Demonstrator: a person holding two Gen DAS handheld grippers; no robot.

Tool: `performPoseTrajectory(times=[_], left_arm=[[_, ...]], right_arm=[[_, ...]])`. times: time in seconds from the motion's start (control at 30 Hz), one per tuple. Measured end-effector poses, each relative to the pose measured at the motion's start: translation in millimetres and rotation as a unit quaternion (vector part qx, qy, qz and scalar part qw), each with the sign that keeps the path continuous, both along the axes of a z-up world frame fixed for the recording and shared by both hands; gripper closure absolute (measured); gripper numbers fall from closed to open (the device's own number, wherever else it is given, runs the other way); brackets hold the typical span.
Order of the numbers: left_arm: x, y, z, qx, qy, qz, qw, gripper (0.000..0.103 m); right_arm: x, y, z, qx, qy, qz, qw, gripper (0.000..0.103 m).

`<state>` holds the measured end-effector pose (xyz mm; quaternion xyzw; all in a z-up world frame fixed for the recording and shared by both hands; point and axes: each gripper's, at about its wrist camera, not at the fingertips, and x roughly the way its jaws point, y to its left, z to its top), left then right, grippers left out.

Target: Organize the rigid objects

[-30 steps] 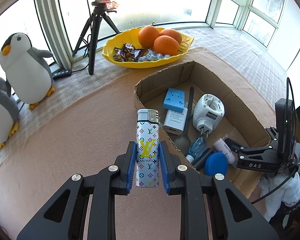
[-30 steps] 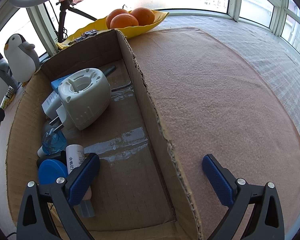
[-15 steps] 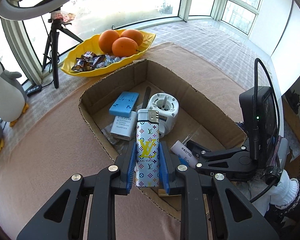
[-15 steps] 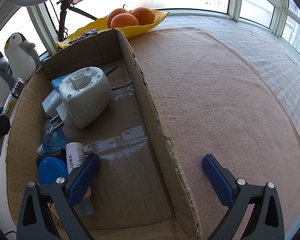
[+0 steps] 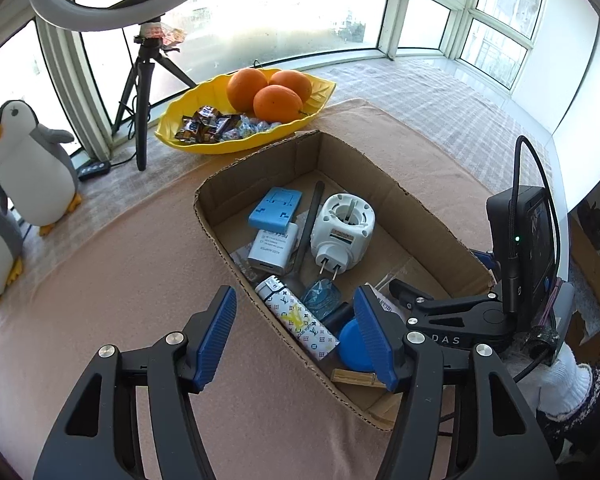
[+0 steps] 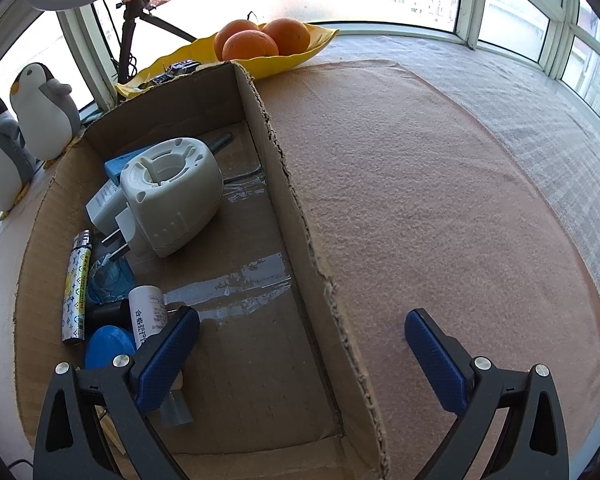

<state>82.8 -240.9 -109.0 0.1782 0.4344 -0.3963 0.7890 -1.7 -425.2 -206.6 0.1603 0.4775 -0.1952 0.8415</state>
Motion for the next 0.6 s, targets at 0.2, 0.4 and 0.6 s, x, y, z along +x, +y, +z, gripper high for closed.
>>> performPoseTrajectory(times=[0.2,0.4,0.6], left_arm=[[-3,22,5,0.000,-0.006,0.023,0.9997,0.036],[-14,41,17,-0.007,-0.021,0.046,0.9987,0.036],[-29,59,31,-0.021,-0.040,0.076,0.9961,0.032]], right_arm=[[-4,0,11,0.003,-0.009,0.002,1.000,0.002],[-12,12,34,-0.009,-0.028,0.011,1.000,0.002],[-28,25,68,-0.019,-0.058,0.020,0.998,0.002]])
